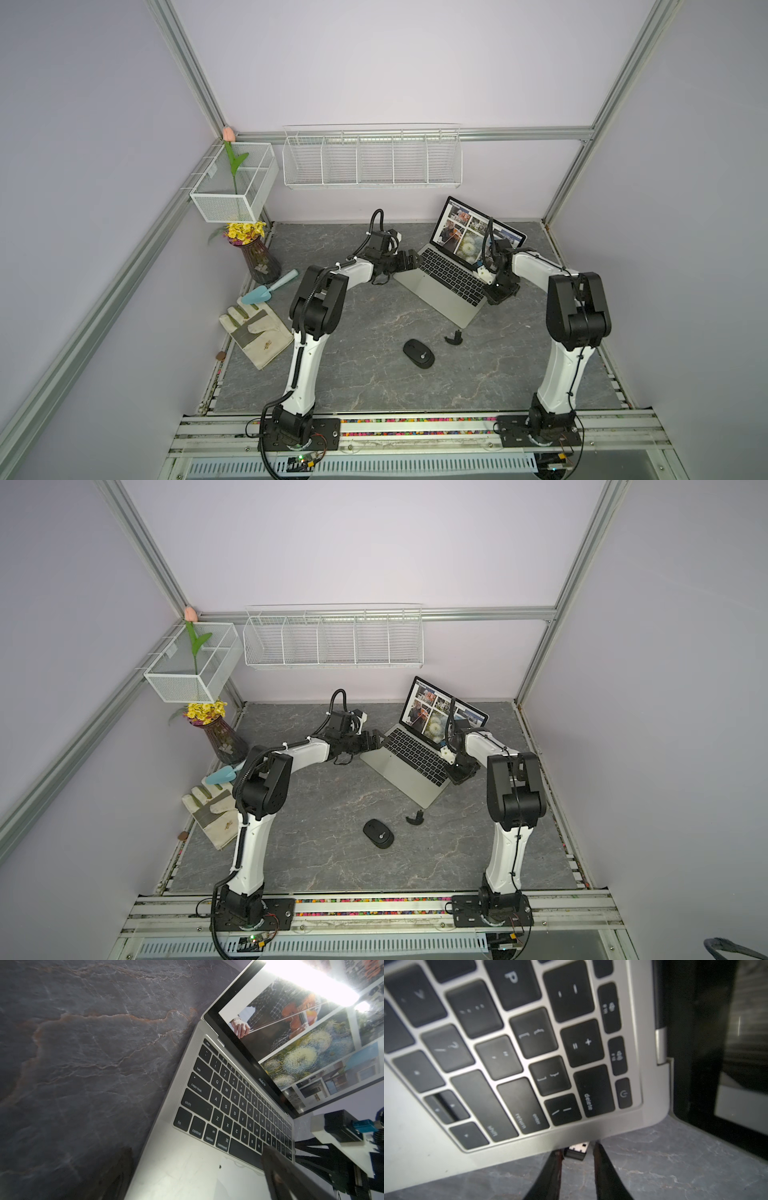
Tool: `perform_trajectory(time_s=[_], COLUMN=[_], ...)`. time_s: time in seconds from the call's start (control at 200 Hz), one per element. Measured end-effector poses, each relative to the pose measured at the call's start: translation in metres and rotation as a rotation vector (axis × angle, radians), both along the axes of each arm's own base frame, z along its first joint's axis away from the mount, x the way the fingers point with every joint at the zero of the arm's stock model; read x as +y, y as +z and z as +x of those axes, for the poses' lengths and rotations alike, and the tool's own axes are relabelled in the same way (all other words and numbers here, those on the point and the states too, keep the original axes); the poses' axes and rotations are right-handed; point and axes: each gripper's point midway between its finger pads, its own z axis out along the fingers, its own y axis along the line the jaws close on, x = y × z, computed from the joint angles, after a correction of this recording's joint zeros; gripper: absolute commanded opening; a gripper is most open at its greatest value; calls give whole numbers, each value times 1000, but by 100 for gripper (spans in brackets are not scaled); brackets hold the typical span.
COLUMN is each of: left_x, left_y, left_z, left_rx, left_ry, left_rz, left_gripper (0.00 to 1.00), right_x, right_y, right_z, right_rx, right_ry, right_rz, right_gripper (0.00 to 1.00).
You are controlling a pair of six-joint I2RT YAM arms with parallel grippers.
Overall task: Insert the wireless mouse receiver into the laptop
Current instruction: Take out the USB plug from the USB port.
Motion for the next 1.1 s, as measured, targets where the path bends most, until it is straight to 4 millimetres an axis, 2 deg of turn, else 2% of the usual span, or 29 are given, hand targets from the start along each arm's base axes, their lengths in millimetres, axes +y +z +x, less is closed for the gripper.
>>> perform_trajectory(time_s=[0.135, 0.32, 0.505, 0.61, 1.1], left_x=[0, 0, 0, 0, 0], left_y=[0, 0, 0, 0, 0], left_z=[0, 0, 0, 0, 0], left_rx=[0, 0, 0, 0, -2], left_ry=[0, 0, 0, 0, 1], left_rz=[0, 0, -1, 0, -2], left_gripper=[99, 99, 99, 99, 99], right_x=[-4, -19, -20, -20, -12], right_y=[0, 0, 0, 1, 0], right_z=[1, 2, 2, 4, 9], right_rx=[1, 2, 0, -6, 0], right_ry=[-17, -57, -35, 4, 211], right_rz=[-2, -3, 4, 2, 20], right_gripper=[28, 28, 39, 40, 33])
